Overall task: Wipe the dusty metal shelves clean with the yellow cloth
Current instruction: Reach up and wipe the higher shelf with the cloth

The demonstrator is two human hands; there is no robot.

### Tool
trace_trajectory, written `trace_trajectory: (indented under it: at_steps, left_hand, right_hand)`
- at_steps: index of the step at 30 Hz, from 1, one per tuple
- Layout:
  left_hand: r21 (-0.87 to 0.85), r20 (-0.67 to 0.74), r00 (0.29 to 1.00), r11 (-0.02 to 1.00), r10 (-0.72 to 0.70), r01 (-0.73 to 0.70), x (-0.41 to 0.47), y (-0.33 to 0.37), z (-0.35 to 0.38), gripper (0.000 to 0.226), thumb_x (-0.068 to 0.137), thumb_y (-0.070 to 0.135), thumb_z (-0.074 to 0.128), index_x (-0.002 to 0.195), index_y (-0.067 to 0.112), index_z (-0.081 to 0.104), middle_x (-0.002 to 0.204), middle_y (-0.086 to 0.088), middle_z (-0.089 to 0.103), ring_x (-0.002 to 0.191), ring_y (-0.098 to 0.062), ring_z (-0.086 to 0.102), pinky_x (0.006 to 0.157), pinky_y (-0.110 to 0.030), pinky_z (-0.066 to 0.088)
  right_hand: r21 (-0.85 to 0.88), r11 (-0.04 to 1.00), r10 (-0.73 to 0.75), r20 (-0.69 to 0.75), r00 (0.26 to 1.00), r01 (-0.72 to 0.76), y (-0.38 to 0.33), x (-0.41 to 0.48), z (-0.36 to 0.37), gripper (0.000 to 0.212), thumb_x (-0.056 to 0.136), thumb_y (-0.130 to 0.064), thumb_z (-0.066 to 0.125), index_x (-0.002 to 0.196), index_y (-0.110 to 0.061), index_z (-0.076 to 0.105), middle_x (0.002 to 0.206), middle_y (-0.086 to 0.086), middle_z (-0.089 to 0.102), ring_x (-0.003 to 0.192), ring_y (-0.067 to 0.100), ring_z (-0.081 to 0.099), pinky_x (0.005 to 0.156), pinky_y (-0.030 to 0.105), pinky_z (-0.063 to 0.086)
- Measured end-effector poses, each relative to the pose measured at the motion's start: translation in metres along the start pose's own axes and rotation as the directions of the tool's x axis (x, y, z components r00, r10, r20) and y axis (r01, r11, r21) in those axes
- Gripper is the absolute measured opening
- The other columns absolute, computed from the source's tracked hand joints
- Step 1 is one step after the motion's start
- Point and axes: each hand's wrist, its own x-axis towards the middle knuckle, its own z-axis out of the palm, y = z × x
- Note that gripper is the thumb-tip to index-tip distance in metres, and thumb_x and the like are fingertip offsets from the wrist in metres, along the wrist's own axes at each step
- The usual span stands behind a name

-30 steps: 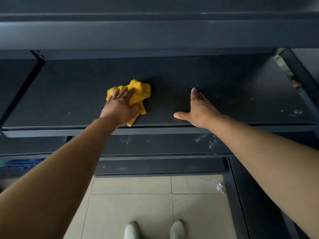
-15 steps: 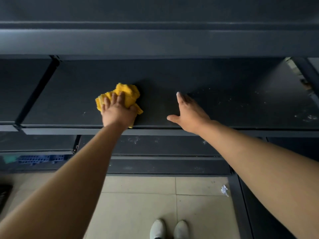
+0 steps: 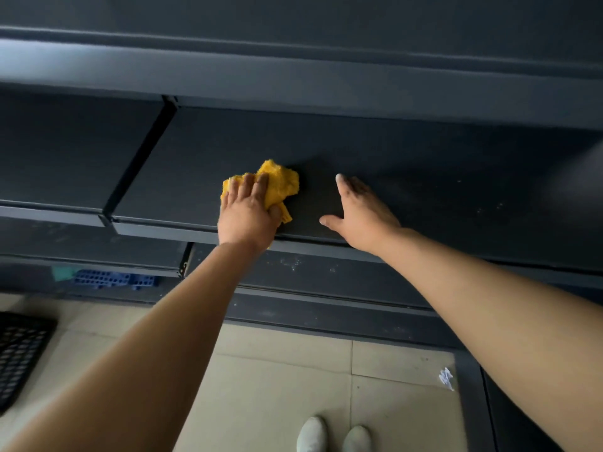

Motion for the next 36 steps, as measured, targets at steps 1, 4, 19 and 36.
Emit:
trace_trajectory:
  at_steps: [1, 4, 19, 36]
  left_hand:
    - [0.001, -0.021, 0.999, 0.999, -0.042, 0.042, 0.001, -0.011, -0.004, 0.064, 0.094, 0.036, 0.041, 0.150, 0.020, 0.016, 0.158, -0.007, 0.014, 0.146, -0.028, 0.006, 0.120, -0.041, 0.005]
    - [-0.018, 0.012, 0.988, 0.988, -0.153, 0.154, 0.003, -0.031, -0.009, 0.064, 0.094, 0.038, 0.041, 0.150, 0.019, 0.017, 0.158, -0.007, 0.013, 0.146, -0.029, 0.004, 0.119, -0.041, 0.002]
    - [-0.017, 0.125, 0.985, 0.993, 0.115, -0.113, -0.003, 0.117, 0.042, 0.065, 0.094, 0.046, 0.036, 0.151, 0.024, 0.011, 0.159, -0.004, 0.007, 0.146, -0.029, -0.002, 0.119, -0.040, -0.004]
    - [0.011, 0.168, 0.972, 0.986, 0.161, -0.165, -0.001, 0.222, 0.070, 0.062, 0.095, 0.041, 0.038, 0.150, 0.023, 0.017, 0.159, -0.002, 0.012, 0.147, -0.025, 0.003, 0.120, -0.040, 0.002]
  right_hand:
    - [0.001, 1.000, -0.010, -0.002, 1.000, 0.010, -0.005, 0.002, 0.001, 0.079, 0.096, -0.040, 0.047, 0.151, -0.008, 0.000, 0.160, 0.011, 0.006, 0.148, 0.023, 0.004, 0.118, 0.032, 0.008]
    - [-0.016, 0.999, -0.050, -0.013, 0.999, 0.050, -0.012, 0.005, 0.007, 0.078, 0.097, -0.041, 0.045, 0.151, -0.008, 0.000, 0.160, 0.009, 0.004, 0.148, 0.022, 0.001, 0.118, 0.032, 0.006]
    - [-0.140, 0.981, 0.111, -0.180, 0.977, -0.137, 0.121, -0.044, 0.010, 0.068, 0.100, -0.045, 0.032, 0.151, -0.006, 0.009, 0.160, 0.012, 0.006, 0.148, 0.024, 0.004, 0.121, 0.036, 0.002]
    - [-0.139, 0.972, 0.162, -0.196, 0.967, -0.191, 0.225, -0.093, -0.009, 0.065, 0.100, -0.046, 0.025, 0.150, -0.007, 0.013, 0.160, 0.011, 0.008, 0.148, 0.022, 0.004, 0.121, 0.035, 0.003]
